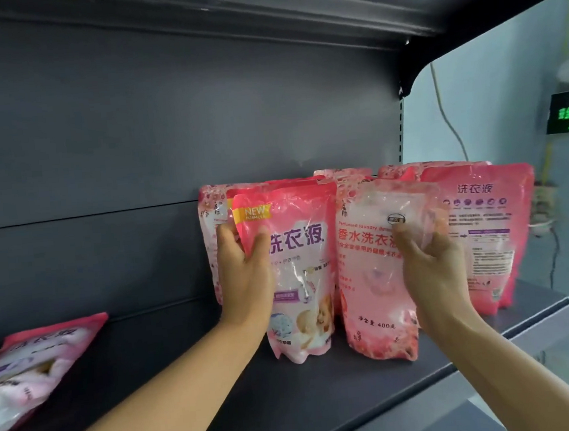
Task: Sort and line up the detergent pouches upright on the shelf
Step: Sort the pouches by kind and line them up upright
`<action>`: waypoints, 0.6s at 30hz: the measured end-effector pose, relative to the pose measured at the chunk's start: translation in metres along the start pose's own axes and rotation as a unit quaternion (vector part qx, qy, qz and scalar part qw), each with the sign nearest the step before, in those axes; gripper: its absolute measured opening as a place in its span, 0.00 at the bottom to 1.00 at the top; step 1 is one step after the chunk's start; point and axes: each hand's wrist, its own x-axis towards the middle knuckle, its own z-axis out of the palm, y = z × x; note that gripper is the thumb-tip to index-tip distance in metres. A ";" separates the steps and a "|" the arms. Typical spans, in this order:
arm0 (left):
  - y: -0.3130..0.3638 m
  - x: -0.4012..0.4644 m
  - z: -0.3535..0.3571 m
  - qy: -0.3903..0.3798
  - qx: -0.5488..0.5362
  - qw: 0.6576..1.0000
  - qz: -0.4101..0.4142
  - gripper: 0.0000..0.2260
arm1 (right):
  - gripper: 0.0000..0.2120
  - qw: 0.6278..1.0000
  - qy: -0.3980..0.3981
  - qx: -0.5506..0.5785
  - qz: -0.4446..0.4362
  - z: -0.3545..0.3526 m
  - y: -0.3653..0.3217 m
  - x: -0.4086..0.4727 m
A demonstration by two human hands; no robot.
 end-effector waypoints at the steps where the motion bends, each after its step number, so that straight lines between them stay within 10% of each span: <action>1: -0.006 -0.006 -0.005 -0.032 0.028 0.999 -0.021 0.08 | 0.17 0.999 -0.015 -0.039 -0.014 -0.002 0.006 -0.002; 5: -0.030 -0.037 -0.019 -0.152 0.171 0.967 -0.112 0.27 | 0.08 0.983 -0.060 -0.170 -0.028 -0.015 0.033 -0.013; 14: -0.032 -0.043 -0.018 -0.174 0.271 0.940 -0.113 0.29 | 0.13 0.961 -0.064 -0.262 -0.058 -0.016 0.040 -0.017; 18: -0.029 -0.043 -0.030 -0.209 0.324 0.912 -0.138 0.32 | 0.31 0.969 -0.042 -0.236 -0.066 -0.019 0.030 -0.037</action>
